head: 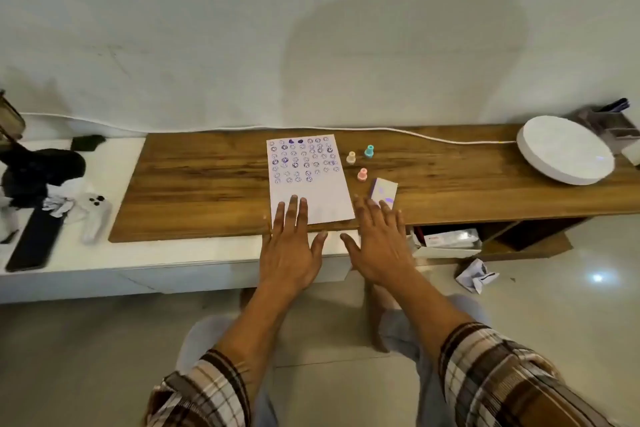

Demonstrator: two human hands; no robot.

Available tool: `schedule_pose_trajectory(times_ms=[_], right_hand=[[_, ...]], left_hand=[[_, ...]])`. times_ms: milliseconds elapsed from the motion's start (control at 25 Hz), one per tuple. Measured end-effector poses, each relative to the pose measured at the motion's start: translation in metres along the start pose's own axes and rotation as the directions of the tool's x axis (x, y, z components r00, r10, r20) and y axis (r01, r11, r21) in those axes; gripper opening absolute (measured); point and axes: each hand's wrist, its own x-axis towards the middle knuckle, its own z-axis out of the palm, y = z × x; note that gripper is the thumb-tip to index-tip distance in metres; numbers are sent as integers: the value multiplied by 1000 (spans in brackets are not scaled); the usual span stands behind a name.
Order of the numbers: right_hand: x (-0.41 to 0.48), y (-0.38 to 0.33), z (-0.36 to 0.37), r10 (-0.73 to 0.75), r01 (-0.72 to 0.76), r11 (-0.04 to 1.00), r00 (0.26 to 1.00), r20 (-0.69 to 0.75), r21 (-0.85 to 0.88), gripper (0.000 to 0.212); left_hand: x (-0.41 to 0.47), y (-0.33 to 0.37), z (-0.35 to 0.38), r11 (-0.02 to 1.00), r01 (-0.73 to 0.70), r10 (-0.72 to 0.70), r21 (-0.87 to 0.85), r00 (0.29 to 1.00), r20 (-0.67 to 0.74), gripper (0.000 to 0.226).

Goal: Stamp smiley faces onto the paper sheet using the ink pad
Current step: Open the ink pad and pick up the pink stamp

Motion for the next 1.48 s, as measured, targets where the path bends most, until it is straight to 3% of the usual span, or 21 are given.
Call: schedule_pose_trajectory(times_ms=[360,640,920,1240,1480], right_hand=[[113,75,59,189,-182,967,982,-25,178,83],[138,105,60,228,-245,945,968,100,218,109],[142,118,50,267,-295,911,954,136,287,114],[142,110,46,246,-285,889,957,151,358,103],[150,119,35,407,-366,694,910,81,620,86]], left_hand=[[121,-6,83,999,50,-50,-19,998,-24,80],[145,-3,87,995,81,-80,-62,996,25,80],[147,7,88,993,50,-49,-105,999,5,79],[148,8,83,979,94,-95,-183,995,4,73],[147,8,80,967,110,-110,-228,994,13,68]])
